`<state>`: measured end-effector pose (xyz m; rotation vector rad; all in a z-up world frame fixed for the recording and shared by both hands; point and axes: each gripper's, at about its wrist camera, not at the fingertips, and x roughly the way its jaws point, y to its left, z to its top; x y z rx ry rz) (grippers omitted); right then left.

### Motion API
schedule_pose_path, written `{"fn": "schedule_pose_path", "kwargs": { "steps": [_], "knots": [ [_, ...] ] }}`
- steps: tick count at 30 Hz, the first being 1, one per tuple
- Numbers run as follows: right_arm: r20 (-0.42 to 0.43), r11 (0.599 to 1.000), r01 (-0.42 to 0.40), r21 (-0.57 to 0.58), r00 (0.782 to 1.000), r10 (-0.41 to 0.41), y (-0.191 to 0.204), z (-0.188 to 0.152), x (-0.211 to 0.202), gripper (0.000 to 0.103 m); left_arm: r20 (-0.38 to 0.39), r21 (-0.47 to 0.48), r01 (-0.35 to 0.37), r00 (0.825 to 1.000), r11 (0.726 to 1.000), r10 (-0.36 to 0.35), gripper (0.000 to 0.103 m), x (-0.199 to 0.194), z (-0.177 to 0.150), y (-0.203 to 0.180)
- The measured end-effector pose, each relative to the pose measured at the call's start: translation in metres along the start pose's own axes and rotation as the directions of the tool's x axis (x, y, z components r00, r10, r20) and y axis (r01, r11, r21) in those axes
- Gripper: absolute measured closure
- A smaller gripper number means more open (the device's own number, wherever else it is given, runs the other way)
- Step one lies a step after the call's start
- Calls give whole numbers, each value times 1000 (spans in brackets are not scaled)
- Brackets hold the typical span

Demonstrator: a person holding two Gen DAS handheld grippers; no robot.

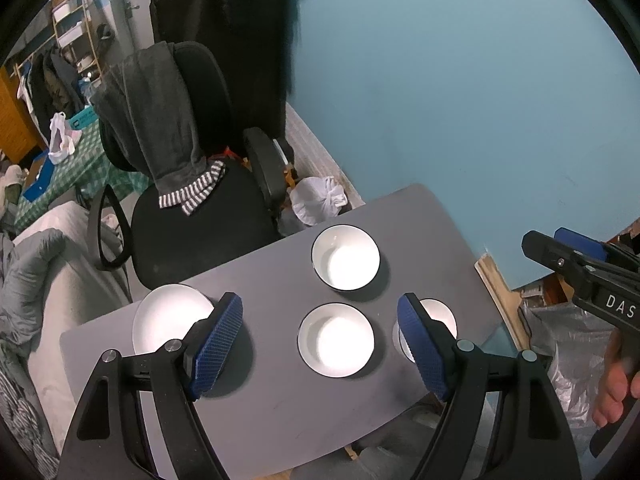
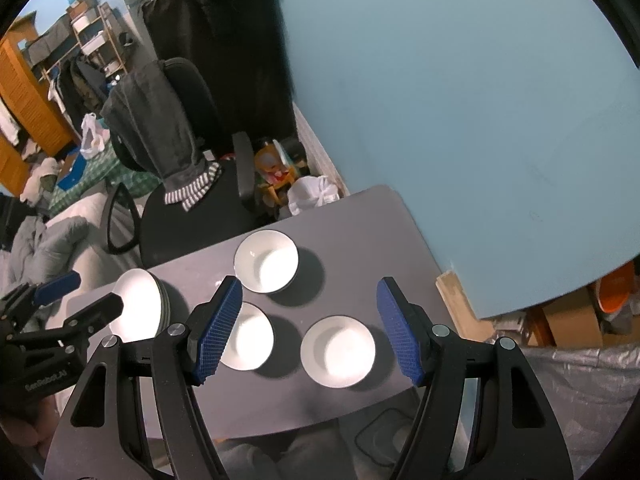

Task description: Organize plates and bowls

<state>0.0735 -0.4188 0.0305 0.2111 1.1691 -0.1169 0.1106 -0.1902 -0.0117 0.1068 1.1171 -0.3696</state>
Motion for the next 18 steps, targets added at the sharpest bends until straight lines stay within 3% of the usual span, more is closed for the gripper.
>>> {"fn": "schedule_pose_path", "kwargs": {
  "steps": [18],
  "knots": [
    [-85, 996, -50, -74, 995, 44, -3, 15, 38, 34, -76, -97, -25, 997, 995, 17, 22, 34, -3, 11]
  ]
}}
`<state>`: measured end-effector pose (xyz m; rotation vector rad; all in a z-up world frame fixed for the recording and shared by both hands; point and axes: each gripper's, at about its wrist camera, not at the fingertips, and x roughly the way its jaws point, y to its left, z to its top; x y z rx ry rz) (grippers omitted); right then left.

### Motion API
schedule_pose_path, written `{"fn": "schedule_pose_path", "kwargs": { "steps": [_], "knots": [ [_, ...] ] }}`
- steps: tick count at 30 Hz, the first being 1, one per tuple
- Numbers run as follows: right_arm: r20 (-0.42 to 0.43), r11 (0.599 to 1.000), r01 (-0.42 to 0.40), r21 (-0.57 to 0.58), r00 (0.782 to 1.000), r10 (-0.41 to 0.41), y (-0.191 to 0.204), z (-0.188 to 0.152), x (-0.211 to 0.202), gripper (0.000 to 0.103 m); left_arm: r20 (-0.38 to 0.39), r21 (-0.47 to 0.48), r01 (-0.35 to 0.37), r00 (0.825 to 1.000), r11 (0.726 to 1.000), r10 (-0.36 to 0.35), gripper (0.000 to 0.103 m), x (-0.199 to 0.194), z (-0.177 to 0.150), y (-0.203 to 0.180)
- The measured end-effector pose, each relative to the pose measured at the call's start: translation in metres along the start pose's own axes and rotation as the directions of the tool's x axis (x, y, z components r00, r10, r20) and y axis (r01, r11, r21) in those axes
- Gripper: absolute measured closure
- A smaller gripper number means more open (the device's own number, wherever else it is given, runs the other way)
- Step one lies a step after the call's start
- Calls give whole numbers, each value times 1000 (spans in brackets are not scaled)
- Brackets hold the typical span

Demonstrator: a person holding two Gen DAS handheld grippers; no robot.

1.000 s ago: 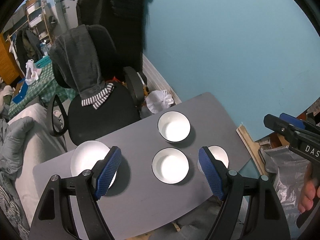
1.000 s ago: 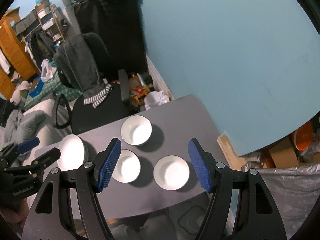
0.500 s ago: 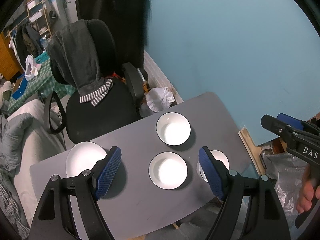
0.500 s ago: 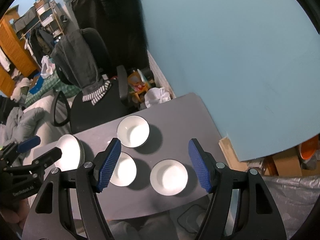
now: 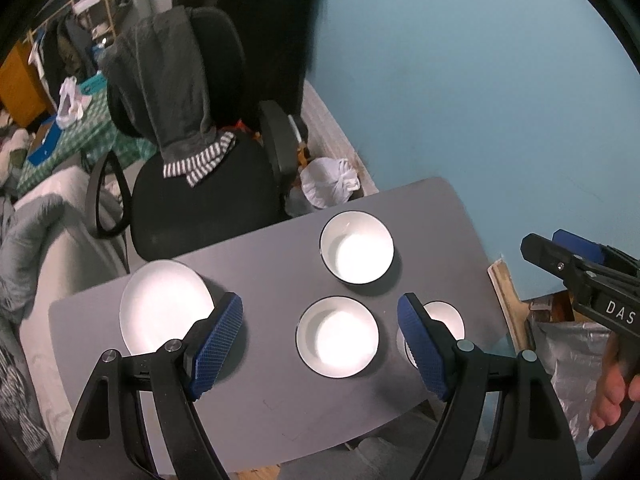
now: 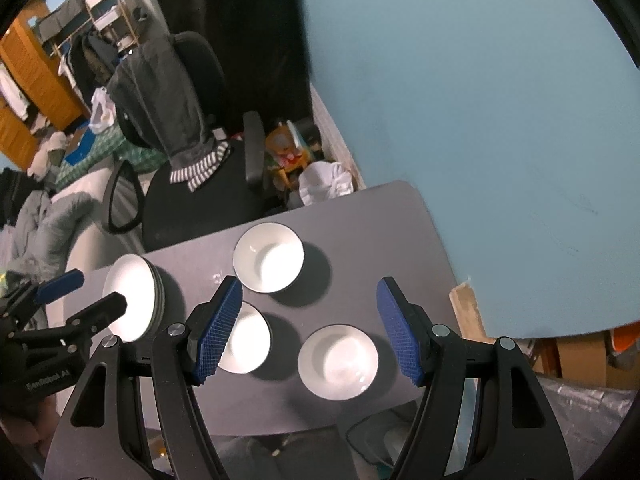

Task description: Organize plates and bowls

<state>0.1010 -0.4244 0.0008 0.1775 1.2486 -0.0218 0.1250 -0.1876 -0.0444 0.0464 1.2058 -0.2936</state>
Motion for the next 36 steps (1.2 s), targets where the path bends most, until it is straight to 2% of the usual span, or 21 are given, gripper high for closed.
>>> {"fn": "schedule_pose_path", "kwargs": {
  "steps": [13, 17, 22, 28, 36],
  "knots": [
    [-77, 996, -54, -73, 996, 48, 2, 11, 36, 34, -57, -31, -68, 996, 997, 66, 22, 32, -10, 10],
    [-115, 992, -81, -92, 991, 70, 5, 10, 55, 34, -92, -53, -69, 994, 996, 64, 22, 49, -16, 17],
    [-192, 985, -129, -112, 976, 106, 9, 6, 87, 34, -144, -78, -83, 987, 993, 71, 22, 75, -27, 27],
    [-262, 974, -155, -167, 959, 108, 16, -6, 129, 34, -195, -85, -91, 978, 992, 73, 22, 101, -40, 31],
    [-353, 958, -238, -158, 920, 171, 20, -26, 168, 34, -227, -83, -102, 971, 991, 81, 22, 130, -51, 33]
  ]
}}
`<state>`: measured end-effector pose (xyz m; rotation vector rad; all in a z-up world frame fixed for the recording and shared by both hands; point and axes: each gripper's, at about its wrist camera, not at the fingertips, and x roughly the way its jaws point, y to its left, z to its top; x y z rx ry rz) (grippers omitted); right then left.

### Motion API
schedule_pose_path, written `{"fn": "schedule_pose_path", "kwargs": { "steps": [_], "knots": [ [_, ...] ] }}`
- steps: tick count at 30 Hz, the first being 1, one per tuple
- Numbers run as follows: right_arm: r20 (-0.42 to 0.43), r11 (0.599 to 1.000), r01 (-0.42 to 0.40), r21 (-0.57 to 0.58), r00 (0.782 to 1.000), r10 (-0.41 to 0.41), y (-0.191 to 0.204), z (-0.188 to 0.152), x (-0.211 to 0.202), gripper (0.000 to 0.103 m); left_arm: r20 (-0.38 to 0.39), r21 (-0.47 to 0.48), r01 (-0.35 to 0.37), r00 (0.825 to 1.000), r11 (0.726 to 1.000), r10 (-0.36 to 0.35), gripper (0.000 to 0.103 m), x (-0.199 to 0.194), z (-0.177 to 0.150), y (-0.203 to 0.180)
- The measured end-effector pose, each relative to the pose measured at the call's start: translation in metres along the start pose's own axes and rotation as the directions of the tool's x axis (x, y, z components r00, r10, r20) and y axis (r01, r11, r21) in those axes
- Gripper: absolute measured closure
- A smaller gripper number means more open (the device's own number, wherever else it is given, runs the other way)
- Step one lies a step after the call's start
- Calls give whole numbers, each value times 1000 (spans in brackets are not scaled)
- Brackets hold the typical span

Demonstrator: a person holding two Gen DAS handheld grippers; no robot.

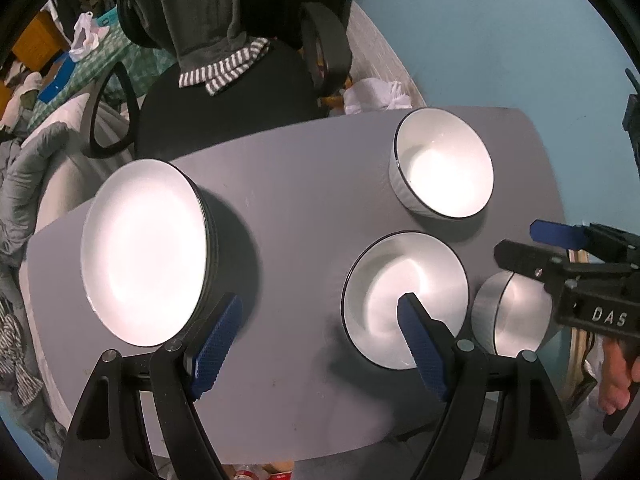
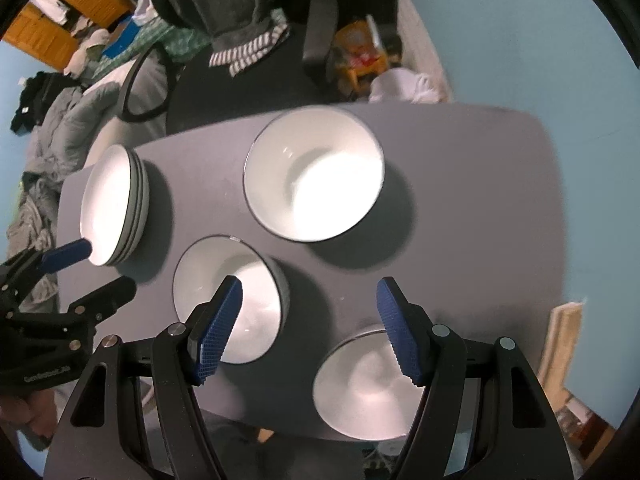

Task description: Organize plates and bowls

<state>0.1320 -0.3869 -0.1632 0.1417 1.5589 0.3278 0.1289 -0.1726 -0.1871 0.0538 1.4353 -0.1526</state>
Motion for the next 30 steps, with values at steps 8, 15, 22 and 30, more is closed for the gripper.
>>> {"fn": "schedule_pose_path", "kwargs": {
  "steps": [8, 15, 22, 30],
  "knots": [
    [-43, 1000, -20, -14, 999, 20, 1, -4, 29, 34, -39, 7, -2, 999, 1000, 3, 22, 27, -5, -2],
    [-63, 999, -20, -38, 998, 18, 4, -9, 46, 34, -84, 7, -3, 996, 1000, 4, 22, 47, -4, 0],
    [-89, 998, -11, -57, 996, 6, 10, -11, 60, 43, -108, -6, 9, 994, 1000, -9, 22, 58, -3, 0],
    [-115, 998, 2, -69, 993, -10, 14, -10, 76, 60, -122, -54, 33, 992, 998, -39, 22, 66, -7, -3]
  ]
}}
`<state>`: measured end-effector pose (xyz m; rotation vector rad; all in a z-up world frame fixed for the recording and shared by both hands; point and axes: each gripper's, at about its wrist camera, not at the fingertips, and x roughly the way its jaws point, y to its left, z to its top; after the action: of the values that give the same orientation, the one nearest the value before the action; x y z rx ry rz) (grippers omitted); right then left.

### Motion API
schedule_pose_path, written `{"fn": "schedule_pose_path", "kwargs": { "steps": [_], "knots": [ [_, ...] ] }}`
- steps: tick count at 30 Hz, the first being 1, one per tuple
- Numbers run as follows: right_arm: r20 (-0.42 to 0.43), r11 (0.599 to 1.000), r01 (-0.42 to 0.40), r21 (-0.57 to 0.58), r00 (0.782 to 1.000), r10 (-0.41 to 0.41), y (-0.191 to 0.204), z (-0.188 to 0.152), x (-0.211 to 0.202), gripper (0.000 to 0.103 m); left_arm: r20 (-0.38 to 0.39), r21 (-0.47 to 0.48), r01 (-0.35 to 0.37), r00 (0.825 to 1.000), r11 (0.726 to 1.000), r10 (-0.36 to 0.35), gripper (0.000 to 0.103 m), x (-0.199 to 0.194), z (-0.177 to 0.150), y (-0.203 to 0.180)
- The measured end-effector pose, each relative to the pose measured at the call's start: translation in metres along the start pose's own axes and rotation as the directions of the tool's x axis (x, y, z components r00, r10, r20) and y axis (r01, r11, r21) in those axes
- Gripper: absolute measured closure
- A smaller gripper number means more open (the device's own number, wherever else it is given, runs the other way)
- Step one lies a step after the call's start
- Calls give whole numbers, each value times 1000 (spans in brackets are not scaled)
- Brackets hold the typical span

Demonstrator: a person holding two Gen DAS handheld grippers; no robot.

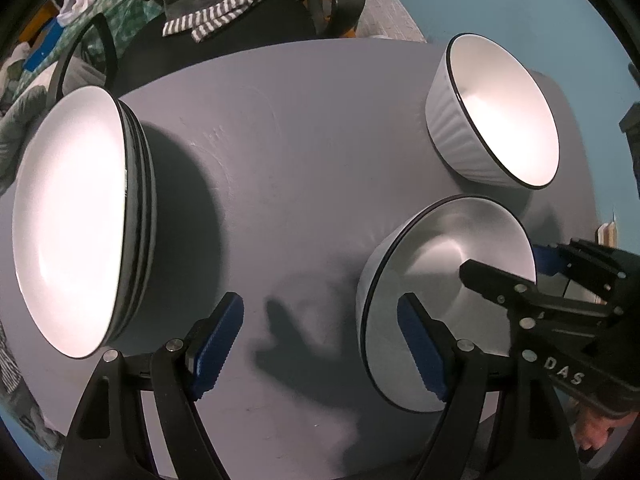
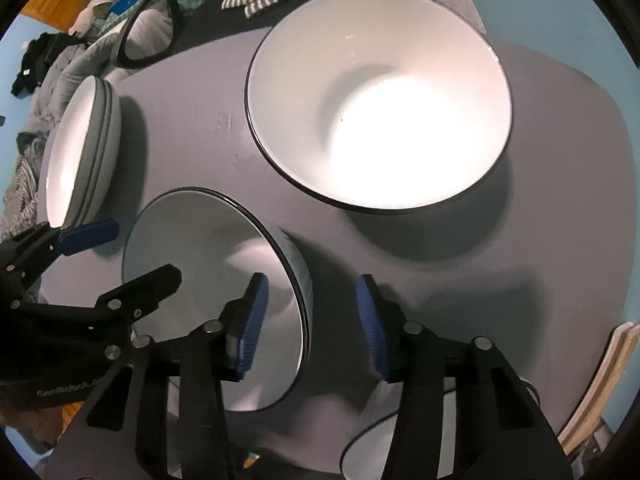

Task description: Organize plates and bowls

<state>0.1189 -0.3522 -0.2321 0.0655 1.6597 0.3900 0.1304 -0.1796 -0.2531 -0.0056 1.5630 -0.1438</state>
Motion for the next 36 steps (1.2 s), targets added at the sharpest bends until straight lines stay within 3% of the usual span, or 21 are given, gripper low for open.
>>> {"fn": "schedule_pose_path", "kwargs": {
  "steps": [4, 12, 18, 23, 36],
  "knots": [
    [-4, 1000, -6, 7, 1000, 6, -3, -3, 2, 66, -7, -25, 19, 1000, 1000, -19, 24, 3, 1, -1],
    [-13, 1000, -21, 19, 1000, 21, -8, -10, 2, 79, -49, -68, 51, 997, 996, -54, 52, 18, 4, 7],
    [-12, 999, -42, 34, 999, 42, -1, -12, 4, 88, -42, -61, 88, 995, 994, -91, 67, 19, 0, 5],
    [-6, 999, -40, 35, 999, 40, 3, -15, 4, 91, -36, -64, 126, 991, 990, -128, 91, 17, -1, 3],
    [-38, 998, -4, 62, 999, 6, 6, -12, 5, 95, -22, -49, 70, 997, 996, -71, 94, 5, -12, -16]
  ]
}}
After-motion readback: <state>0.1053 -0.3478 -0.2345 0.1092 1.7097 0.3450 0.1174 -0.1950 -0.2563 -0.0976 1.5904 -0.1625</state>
